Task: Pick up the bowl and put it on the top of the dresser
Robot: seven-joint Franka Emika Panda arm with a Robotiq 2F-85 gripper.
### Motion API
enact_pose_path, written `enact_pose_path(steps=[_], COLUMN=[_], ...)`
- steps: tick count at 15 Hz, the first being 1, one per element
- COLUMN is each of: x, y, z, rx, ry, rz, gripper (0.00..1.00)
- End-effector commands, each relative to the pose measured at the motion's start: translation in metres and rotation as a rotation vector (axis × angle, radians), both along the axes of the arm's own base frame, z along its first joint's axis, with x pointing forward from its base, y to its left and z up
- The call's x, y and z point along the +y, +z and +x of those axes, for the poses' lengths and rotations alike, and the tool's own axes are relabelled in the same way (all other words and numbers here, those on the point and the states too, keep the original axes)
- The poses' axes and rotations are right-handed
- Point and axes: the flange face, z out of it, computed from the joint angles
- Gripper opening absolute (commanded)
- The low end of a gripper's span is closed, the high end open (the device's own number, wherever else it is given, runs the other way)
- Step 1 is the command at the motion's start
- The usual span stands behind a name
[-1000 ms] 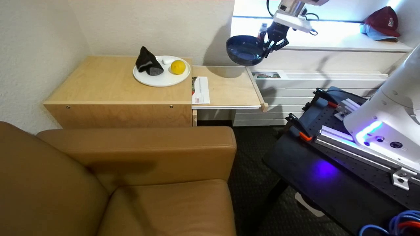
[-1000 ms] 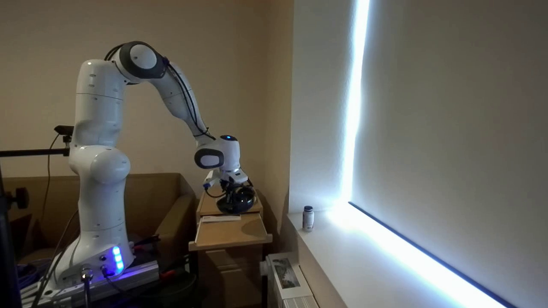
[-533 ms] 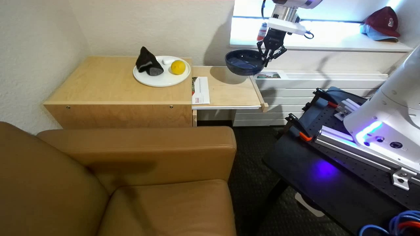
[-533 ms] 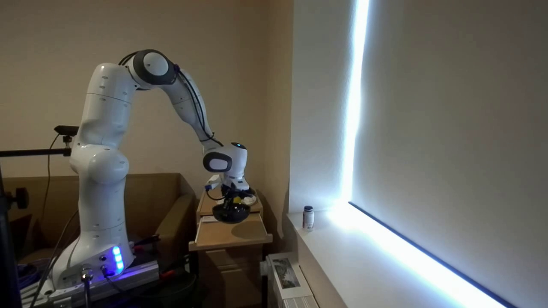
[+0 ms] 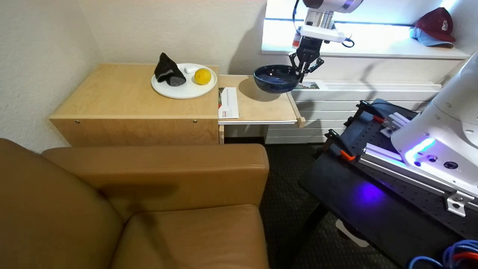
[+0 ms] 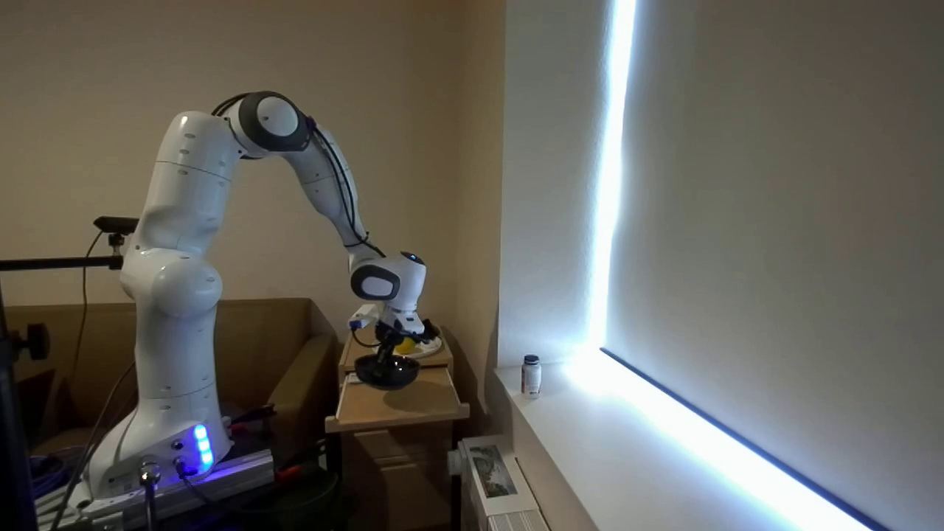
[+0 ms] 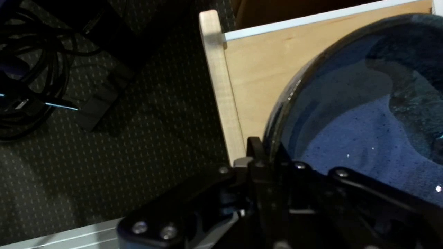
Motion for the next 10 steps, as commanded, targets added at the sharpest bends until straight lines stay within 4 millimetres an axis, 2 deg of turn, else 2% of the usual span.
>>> enact_pose_path(steps=[1, 2, 3, 8, 9, 10], x=[0.007, 0.011, 0.005, 0.011, 0.011, 0.009], y=[0.006, 0.006, -0.002, -0.003, -0.003, -0.007], z=[0.018, 0.02, 0.009, 0.014, 0.014, 0.016], rx=[-0.024, -0.025, -0.002, -0.002, -0.002, -0.024], ry=[-0.021, -0.015, -0.003, -0.001, -0.001, -0.012], rz=[0.016, 0.013, 0.002, 0.003, 0.003, -0.002], gripper=[0.02, 0.02, 0.08, 0.08, 0.02, 0.02])
